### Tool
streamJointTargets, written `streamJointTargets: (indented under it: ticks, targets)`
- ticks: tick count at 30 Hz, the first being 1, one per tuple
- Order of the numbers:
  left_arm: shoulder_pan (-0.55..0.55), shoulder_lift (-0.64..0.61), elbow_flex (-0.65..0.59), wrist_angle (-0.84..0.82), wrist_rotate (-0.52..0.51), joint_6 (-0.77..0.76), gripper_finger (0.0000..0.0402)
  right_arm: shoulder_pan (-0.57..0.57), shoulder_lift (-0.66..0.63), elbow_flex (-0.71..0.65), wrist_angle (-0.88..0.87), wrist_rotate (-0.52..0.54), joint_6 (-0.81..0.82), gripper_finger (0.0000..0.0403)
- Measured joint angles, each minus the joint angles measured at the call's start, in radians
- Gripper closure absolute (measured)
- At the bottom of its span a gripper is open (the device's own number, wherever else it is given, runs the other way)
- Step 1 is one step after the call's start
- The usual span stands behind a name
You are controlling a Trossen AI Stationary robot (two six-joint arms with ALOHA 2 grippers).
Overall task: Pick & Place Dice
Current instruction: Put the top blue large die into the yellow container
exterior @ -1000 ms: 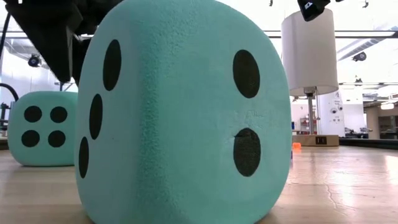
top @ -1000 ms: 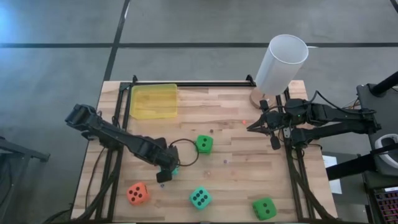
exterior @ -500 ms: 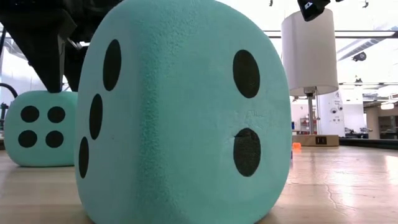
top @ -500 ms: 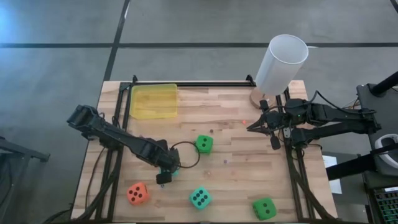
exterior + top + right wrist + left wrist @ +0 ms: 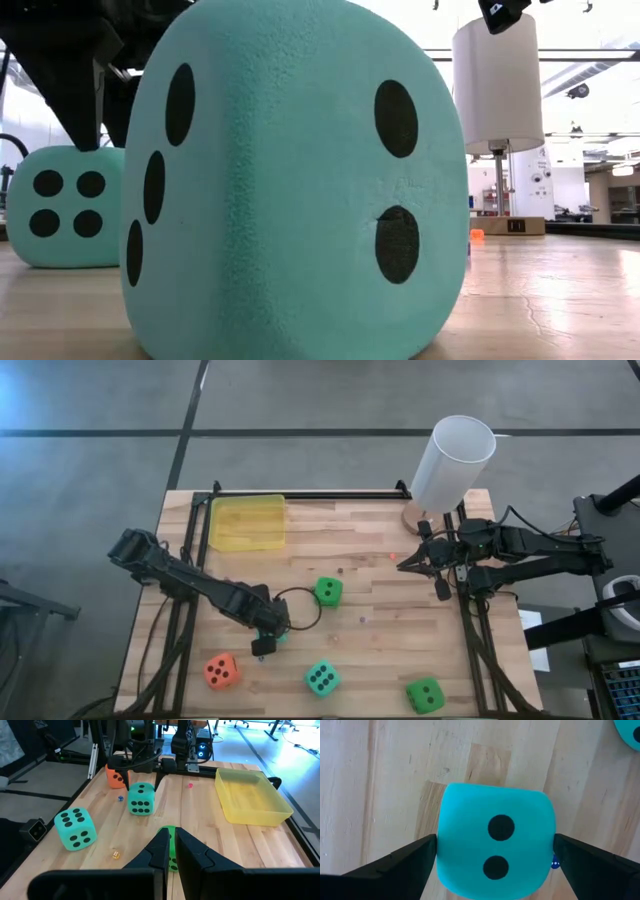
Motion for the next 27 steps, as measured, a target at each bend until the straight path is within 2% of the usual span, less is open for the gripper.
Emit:
streamJointTargets:
  ticks: [10, 27]
  targets:
    - [0.000, -0.003, -0.046, 0.047, 0.004, -0.003, 0.0002, 0.000, 0.000, 0.000, 0.000, 0.000, 0.000, 0.0374]
    - [0.000, -0.001, -0.053, 0.050, 0.004, -0.031, 0.0003, 0.000, 0.000, 0.000, 0.000, 0.000, 0.000, 0.0374]
